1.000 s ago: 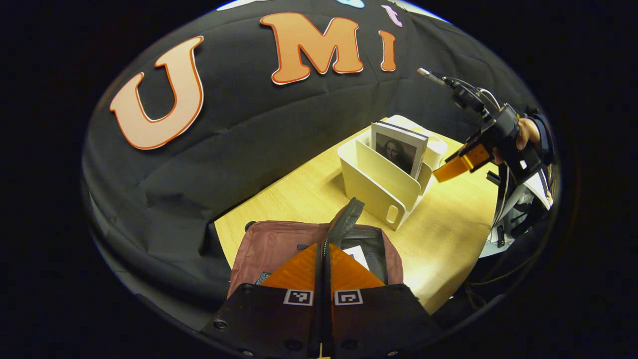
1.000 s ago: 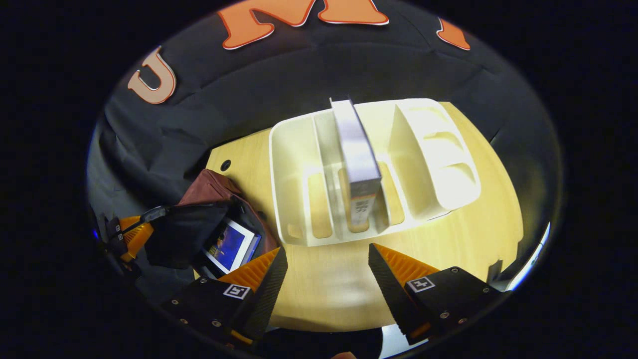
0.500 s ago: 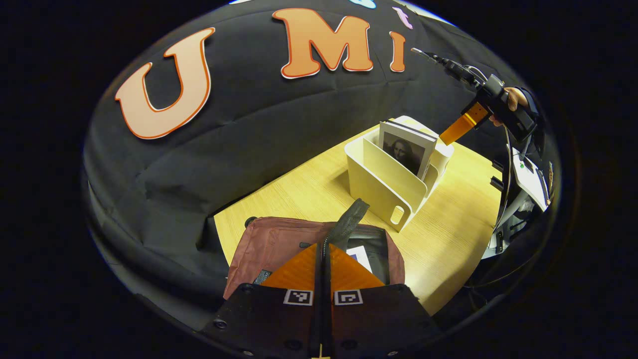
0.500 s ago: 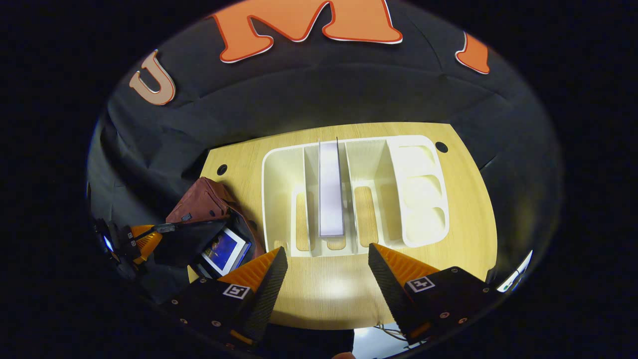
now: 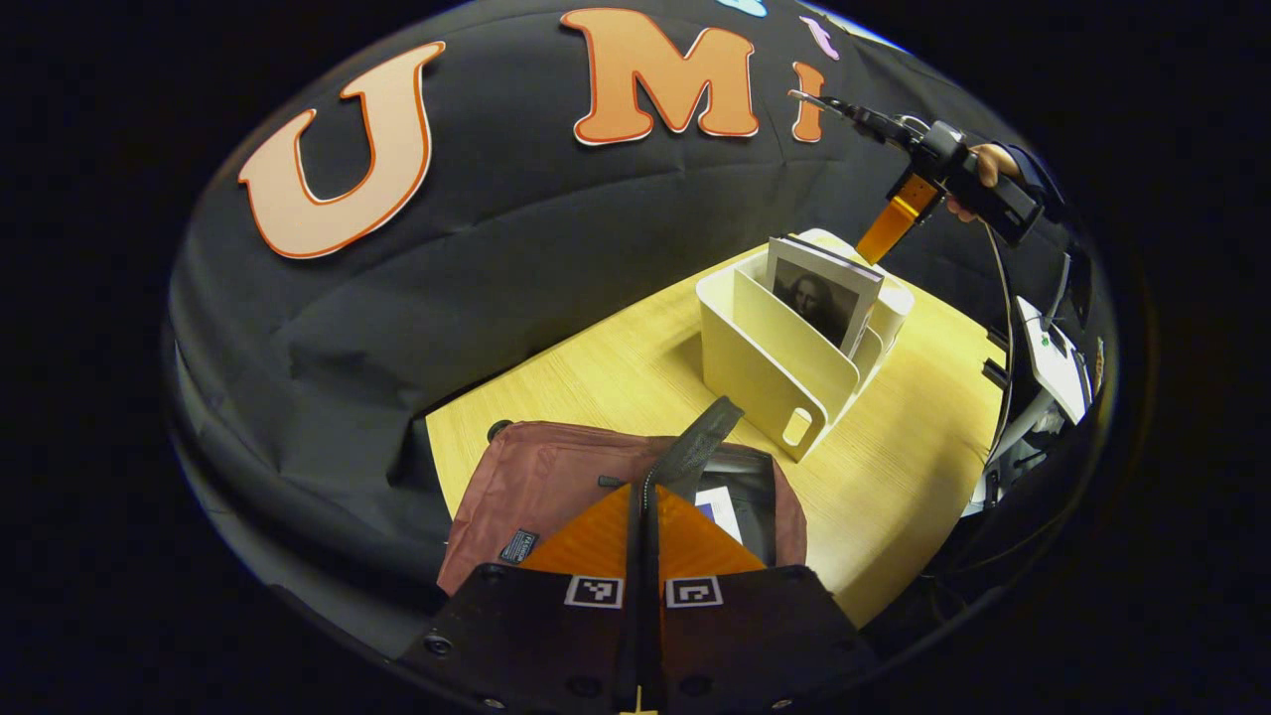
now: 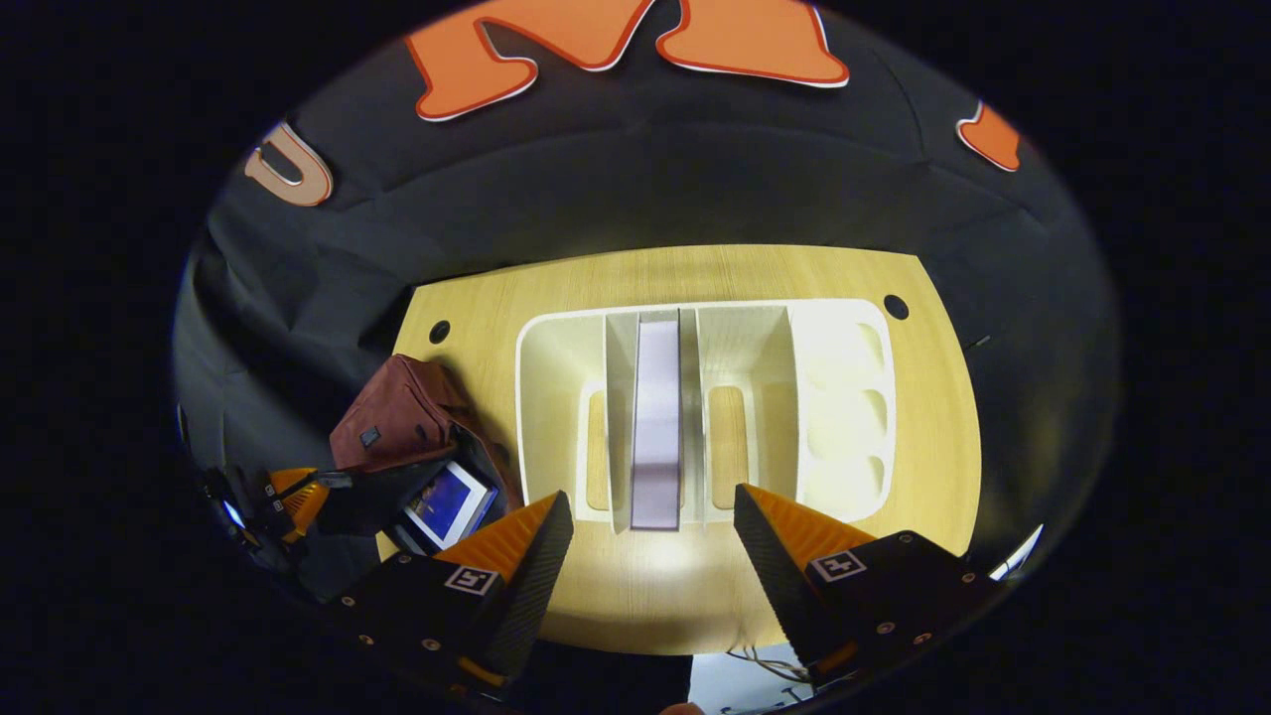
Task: Open the schoolbag, grab two books from the bookshelf and put them into the schoolbag.
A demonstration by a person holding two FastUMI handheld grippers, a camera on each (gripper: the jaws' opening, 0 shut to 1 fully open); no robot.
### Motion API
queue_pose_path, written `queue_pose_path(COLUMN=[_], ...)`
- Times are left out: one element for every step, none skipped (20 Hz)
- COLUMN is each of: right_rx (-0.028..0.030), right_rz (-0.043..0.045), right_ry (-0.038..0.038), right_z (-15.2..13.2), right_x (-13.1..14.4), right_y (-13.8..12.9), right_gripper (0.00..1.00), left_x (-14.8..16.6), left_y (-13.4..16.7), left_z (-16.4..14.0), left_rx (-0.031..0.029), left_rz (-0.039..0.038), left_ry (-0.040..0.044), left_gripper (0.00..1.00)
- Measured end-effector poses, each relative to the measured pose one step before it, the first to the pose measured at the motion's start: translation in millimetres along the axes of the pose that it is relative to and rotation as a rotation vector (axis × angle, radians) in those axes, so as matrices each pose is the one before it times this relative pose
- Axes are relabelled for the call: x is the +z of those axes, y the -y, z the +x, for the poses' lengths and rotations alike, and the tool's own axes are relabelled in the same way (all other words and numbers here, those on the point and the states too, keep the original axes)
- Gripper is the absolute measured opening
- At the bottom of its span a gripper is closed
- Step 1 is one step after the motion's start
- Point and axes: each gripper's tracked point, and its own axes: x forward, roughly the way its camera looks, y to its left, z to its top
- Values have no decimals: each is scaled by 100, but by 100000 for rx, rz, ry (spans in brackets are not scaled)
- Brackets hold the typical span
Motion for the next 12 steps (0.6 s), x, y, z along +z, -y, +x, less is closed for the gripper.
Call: queue_pose_path(right_rx=[399, 188, 114, 131, 145, 308, 237, 75, -484, -539, -377, 69], right_rz=[-105, 3, -279, -474, -266, -39, 115, 22, -652, -334, -662, -315], right_ry=[-1270, -1257, -1161, -1354, -1532, -1403, -1619, -1101, -1488, -622, -1368, -689], right_z=[343, 453, 503, 515, 441, 510, 440, 531, 494, 468, 541, 394], right_x=[267, 393, 184, 248, 123, 206, 160, 305, 101, 377, 125, 210], right_y=[-81, 21, -26, 13, -51, -21, 34, 23, 195, 121, 134, -17], right_gripper=[98, 100, 98, 97, 100, 98, 98, 98, 98, 98, 98, 98], left_x=[-189, -19, -182, -44, -103, 7, -203, -36, -88, -39, -93, -11], left_y=[41, -13, -96, -3, 29, 73, 5, 13, 54, -14, -62, -73], left_z=[-96, 64, 53, 146, 60, 168, -137, 35, 91, 25, 249, 217], left_rx=[287, 176, 473, 362, 331, 202, 270, 232, 262, 287, 174, 337], left_rz=[-346, -538, -491, -557, -527, -487, -330, -438, -397, -488, -481, -530], left_ry=[-177, -288, -443, -331, -482, -482, -384, -296, -456, -396, -453, -253], left_gripper=[2, 2, 2, 2, 2, 2, 2, 2, 2, 2, 2, 2])
